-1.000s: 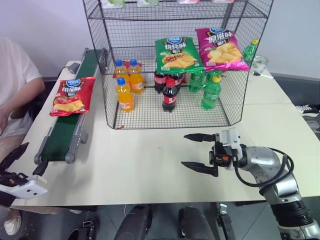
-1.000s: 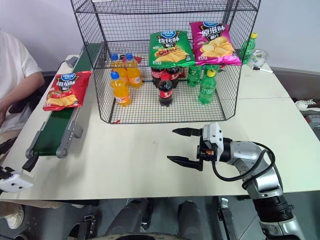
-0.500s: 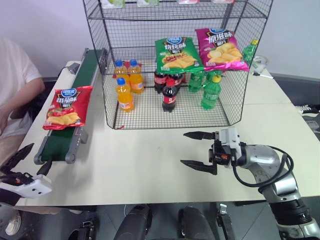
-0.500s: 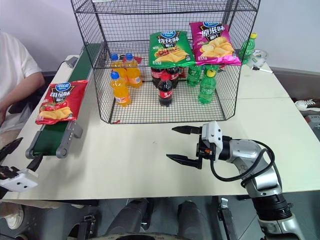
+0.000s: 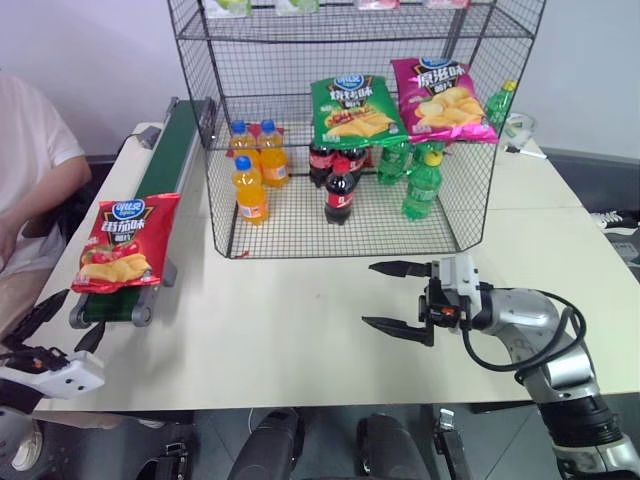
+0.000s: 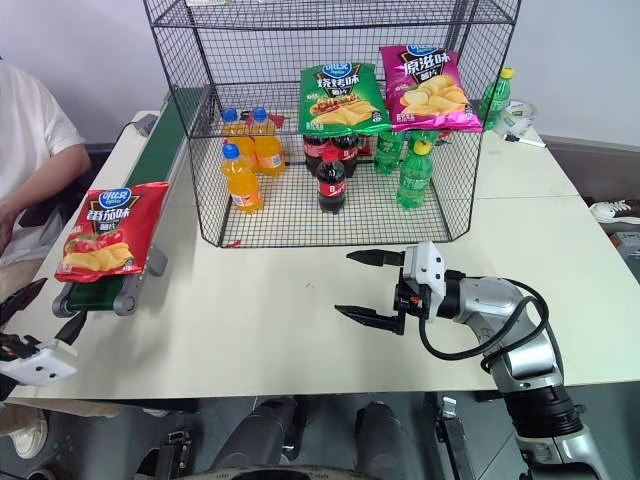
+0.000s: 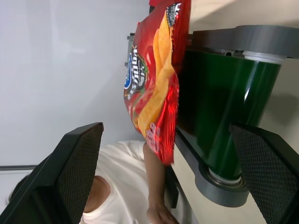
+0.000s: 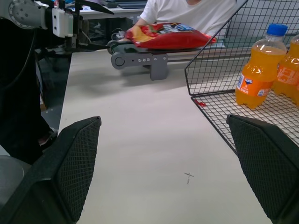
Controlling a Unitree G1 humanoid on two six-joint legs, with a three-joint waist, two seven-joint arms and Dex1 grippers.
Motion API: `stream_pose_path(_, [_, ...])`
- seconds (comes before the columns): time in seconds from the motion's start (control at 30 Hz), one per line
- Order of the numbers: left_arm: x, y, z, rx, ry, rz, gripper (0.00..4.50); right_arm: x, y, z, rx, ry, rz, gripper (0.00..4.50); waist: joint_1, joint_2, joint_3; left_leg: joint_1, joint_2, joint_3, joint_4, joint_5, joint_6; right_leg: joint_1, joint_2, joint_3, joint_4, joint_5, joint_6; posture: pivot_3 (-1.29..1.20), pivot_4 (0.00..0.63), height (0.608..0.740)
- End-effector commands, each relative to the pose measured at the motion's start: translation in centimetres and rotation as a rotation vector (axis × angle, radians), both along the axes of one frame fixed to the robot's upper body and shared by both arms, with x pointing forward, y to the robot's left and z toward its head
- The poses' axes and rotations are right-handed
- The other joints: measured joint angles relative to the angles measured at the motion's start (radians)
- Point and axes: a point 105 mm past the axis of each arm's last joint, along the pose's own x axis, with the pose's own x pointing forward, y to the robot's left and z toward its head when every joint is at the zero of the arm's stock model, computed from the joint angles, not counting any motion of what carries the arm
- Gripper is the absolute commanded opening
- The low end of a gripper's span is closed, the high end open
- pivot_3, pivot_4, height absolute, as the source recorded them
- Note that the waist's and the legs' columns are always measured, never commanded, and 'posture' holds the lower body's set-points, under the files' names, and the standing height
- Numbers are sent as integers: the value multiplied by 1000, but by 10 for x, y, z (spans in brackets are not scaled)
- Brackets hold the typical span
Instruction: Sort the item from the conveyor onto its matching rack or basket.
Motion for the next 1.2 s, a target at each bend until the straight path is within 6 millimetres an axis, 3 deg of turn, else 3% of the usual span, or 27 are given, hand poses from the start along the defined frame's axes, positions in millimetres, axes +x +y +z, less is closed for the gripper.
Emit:
stream_pose_path(0.03, [5, 0, 11, 1, -41, -3, 4484, 0, 2, 9, 15, -49, 6, 4500, 0, 0, 0, 0, 0, 0, 0, 0, 0, 0, 0, 0, 0, 0, 0, 0, 150, 740])
stream_pose_path(0.6, [21, -11, 11, -18, -54, -23, 4484, 3, 1, 9, 8, -61, -12, 4500, 0, 0, 0, 1, 0, 0, 0, 0, 0, 1, 0, 0, 1, 0, 0, 0, 150, 740])
stream_pose_path(0.73, [21, -13, 9, -33, -43, -36, 3283, 5, -1, 10, 5, -67, -24, 4500, -1, 0, 0, 1, 0, 0, 0, 0, 0, 1, 0, 0, 1, 0, 0, 0, 150, 740])
stream_pose_path(0.93, [23, -14, 12, -33, -55, -34, 207, 6, 0, 10, 4, -74, -33, 4500, 0, 0, 0, 2, 0, 0, 0, 0, 0, 1, 0, 0, 1, 0, 0, 0, 150, 740])
stream_pose_path(1.2, [29, -19, 33, -22, -134, -48, 88, 10, -2, 11, 3, -105, -58, 4500, 0, 0, 0, 2, 0, 0, 0, 0, 0, 1, 0, 0, 1, 0, 0, 0, 150, 740])
